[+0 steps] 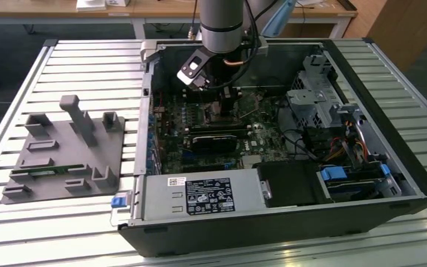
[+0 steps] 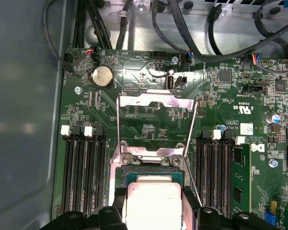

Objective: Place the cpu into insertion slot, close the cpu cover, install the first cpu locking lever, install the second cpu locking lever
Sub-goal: 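Place the cpu into insertion slot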

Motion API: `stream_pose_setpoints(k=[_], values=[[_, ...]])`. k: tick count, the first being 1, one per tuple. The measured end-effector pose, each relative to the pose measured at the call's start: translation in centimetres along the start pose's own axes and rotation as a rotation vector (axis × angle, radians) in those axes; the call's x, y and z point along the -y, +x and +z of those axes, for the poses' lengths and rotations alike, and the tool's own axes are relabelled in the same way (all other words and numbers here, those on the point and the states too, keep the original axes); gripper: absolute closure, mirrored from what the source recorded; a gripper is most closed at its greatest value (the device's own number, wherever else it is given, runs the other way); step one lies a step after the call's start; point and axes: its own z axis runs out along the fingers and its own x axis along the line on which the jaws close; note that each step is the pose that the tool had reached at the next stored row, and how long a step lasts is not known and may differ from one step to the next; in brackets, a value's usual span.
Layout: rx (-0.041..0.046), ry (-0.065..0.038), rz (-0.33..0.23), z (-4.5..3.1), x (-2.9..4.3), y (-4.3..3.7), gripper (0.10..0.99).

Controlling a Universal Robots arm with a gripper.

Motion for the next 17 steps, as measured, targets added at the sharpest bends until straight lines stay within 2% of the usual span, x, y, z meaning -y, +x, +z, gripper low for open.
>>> stream_pose_setpoints(k=[6,17], values=[[-0.0001,0.000,0.000,0.04,0.00,0.00,0.549],[0.0011,0.000,0.011,0.55,0.07,0.01,0.549]])
